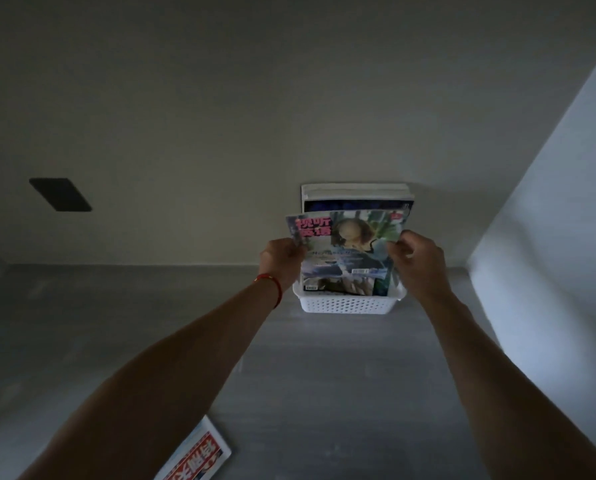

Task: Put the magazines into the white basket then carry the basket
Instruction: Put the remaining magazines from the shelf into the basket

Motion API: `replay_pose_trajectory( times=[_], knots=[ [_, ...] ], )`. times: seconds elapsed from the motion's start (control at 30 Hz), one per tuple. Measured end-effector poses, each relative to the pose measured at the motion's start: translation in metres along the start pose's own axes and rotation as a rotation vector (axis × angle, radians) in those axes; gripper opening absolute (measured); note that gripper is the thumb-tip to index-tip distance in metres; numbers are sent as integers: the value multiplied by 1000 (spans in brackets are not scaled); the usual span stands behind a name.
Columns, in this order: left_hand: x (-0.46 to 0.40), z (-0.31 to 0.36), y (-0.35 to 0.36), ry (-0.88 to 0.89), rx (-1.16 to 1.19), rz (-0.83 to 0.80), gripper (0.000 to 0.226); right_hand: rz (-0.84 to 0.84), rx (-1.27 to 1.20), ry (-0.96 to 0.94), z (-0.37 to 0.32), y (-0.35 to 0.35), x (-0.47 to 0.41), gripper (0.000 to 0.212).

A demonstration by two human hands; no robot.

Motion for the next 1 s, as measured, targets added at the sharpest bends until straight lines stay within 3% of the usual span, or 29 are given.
replay_pose_trajectory(
  times=[0.23,0.47,0.7,0.77,0.87,1.0],
  knots=[
    [-25,-27,39,-231,81,-88,46,-84,-58,111,49,46,6,22],
    [-27,-29,64,-246,137,-147,17,-105,-103,148,63,67,7,20],
    [-34,-32,66,-264,194,-234,24,-134,-227,146,50,69,13,45],
    [-32,-41,58,-270,223,-221,48,-114,-206,131,44,65,19,44],
    [-9,-60,27,-189,253,-172,53,-117,-168,116,29,64,40,41],
    [38,-111,-32,-3,54,-92,46,-95,-117,34,-14,71,81,30]
  ],
)
Point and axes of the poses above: each hand's wrist, its own x-axis away from the middle knuckle, its own y-axis out of the palm, z = x × y, the point moved 6 cm from there along -x, towards the middle knuckle, and after that the axes turned 13 degrees about -y, right-handed, at the moved point
